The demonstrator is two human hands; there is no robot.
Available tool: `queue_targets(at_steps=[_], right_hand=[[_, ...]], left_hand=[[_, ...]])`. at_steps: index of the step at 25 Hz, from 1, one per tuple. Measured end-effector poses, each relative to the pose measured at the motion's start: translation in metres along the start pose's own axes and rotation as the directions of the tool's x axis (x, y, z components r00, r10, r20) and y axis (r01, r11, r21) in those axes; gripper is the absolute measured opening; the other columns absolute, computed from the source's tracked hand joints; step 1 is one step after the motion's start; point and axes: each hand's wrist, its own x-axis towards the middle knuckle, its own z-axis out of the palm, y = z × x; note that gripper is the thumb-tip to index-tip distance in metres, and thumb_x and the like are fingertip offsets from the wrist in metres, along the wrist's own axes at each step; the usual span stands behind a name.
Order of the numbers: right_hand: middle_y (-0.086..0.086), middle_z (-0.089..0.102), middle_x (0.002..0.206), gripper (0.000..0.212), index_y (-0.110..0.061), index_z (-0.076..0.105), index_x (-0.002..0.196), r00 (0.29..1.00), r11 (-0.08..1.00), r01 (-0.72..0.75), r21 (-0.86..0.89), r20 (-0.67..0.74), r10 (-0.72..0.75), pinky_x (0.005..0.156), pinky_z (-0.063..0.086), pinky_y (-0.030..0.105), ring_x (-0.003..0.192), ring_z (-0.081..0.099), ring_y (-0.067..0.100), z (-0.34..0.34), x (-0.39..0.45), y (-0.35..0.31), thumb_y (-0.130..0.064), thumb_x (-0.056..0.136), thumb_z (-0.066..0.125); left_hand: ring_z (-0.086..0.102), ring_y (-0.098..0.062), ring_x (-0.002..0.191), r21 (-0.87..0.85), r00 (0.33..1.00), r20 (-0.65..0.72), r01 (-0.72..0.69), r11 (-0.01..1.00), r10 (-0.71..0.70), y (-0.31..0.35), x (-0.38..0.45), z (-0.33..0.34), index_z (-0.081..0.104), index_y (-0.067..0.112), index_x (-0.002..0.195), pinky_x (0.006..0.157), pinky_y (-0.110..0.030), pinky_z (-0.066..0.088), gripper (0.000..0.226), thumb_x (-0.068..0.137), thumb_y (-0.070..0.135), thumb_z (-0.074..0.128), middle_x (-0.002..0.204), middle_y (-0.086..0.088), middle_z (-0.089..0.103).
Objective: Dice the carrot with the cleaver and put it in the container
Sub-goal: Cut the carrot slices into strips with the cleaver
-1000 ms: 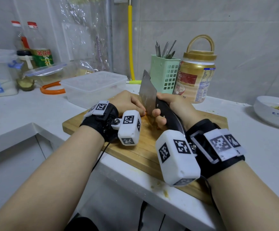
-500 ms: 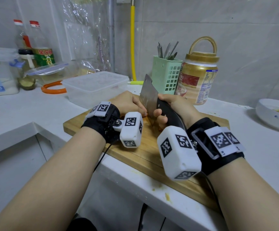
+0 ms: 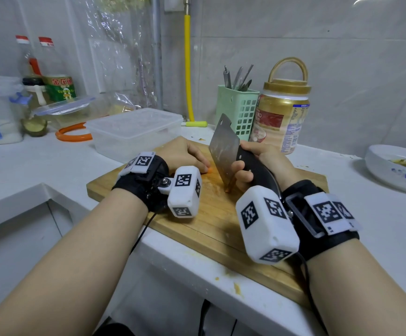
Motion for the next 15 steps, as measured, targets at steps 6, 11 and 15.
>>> queue_targets(at_steps=[6, 11, 15], right_hand=[[0.006, 0.041, 0.057, 0.021, -0.013, 0.045, 0.088, 0.995, 0.993, 0.091, 0.071, 0.041, -0.094, 0.034, 0.031, 0.012, 0.030, 0.035, 0.014, 0.008, -0.001, 0.002, -0.031, 0.098, 0.048], [0.010, 0.040, 0.060, 0.020, -0.012, 0.042, 0.105, 0.993, 0.992, 0.121, 0.035, 0.011, -0.121, 0.031, 0.033, 0.015, 0.029, 0.037, 0.015, 0.014, 0.002, 0.006, -0.028, 0.098, 0.050], [0.009, 0.040, 0.059, 0.021, -0.012, 0.043, 0.109, 0.997, 0.996, 0.076, 0.050, 0.022, -0.077, 0.030, 0.033, 0.016, 0.029, 0.037, 0.015, 0.013, 0.001, 0.006, -0.028, 0.098, 0.050]], left_hand=[[0.063, 0.004, 0.074, -0.011, 0.999, 0.003, -0.035, 0.999, 0.035, -0.006, 0.004, 0.001, 0.079, 0.014, 0.083, 0.069, -0.011, 0.046, 0.009, 0.075, 0.015, 0.082, 0.074, 0.011, 0.073], [0.062, 0.005, 0.069, -0.011, 0.999, -0.010, -0.049, 0.999, 0.049, -0.008, 0.004, 0.000, 0.078, 0.015, 0.079, 0.064, -0.009, 0.045, 0.008, 0.074, 0.018, 0.084, 0.070, 0.012, 0.072], [0.064, 0.000, 0.076, 0.006, 0.998, -0.011, -0.061, 0.998, 0.061, -0.009, 0.005, 0.001, 0.078, 0.023, 0.072, 0.076, -0.019, 0.049, 0.007, 0.073, 0.020, 0.084, 0.074, 0.012, 0.073]])
